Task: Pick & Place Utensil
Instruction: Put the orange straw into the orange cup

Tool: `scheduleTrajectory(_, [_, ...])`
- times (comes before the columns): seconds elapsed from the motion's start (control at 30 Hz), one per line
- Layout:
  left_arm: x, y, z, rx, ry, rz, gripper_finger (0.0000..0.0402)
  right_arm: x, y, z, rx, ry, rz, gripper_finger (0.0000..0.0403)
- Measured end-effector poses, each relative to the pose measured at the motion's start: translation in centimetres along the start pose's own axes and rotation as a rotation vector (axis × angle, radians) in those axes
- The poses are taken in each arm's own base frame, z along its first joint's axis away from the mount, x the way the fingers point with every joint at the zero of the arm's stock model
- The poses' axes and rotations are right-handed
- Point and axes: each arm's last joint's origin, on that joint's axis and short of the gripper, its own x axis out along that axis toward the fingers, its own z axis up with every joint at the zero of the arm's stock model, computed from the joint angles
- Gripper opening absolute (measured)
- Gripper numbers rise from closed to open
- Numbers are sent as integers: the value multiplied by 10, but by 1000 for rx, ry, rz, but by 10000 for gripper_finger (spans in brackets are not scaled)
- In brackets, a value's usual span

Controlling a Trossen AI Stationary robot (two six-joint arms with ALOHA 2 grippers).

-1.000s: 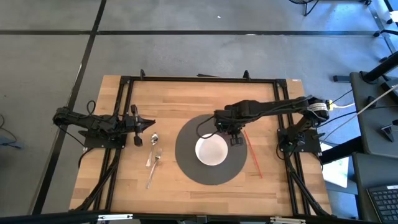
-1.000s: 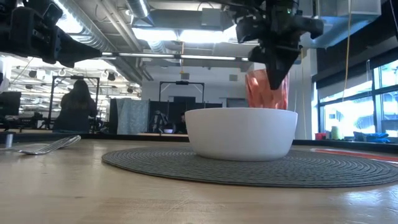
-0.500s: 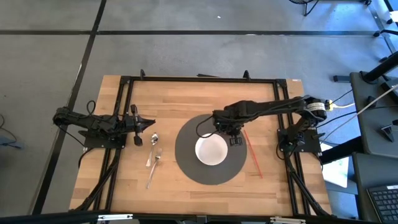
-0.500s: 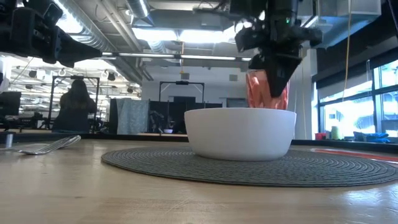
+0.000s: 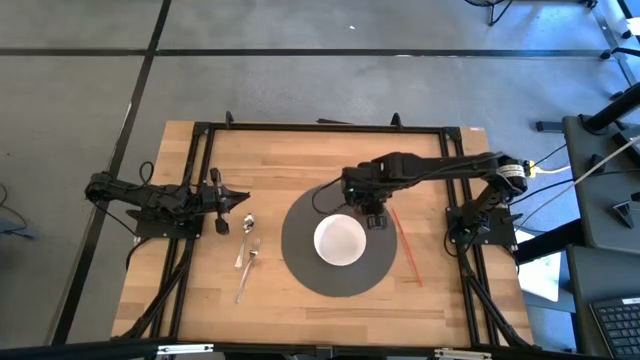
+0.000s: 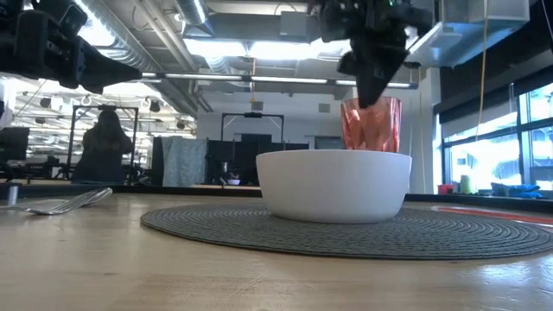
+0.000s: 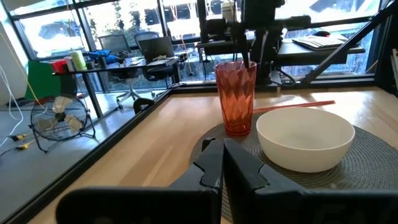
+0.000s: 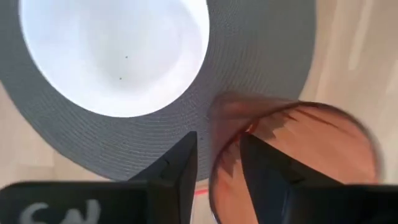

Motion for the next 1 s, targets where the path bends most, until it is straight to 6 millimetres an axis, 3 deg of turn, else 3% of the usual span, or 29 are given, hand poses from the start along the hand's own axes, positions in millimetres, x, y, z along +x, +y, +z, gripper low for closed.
scheduleTrajectory(0.23, [0, 0, 0, -5, 0, 0, 6, -60, -1, 2, 70, -49, -95, 126])
scheduleTrajectory(0.33, [0, 0, 0, -7, 0, 0, 6, -94, 8, -5, 56, -203, -173, 126])
scheduleTrajectory(0.47, [0, 0, 0, -7, 1, -2, 6, -137, 13, -32, 109, -419, -238, 116])
scheduleTrajectory(0.57, [0, 0, 0, -7, 2, -3, 6, -155, 14, -60, 190, -520, -244, 94])
scheduleTrajectory(0.67, [0, 0, 0, -7, 2, -3, 6, -157, 19, -88, 274, -586, -254, 55])
scheduleTrajectory(0.77, [0, 0, 0, -7, 2, 1, 6, -146, 26, -110, 255, -682, -245, 12])
scheduleTrajectory(1.0, [0, 0, 0, -8, 3, 13, 6, -109, 35, -149, 132, -1067, -182, 15])
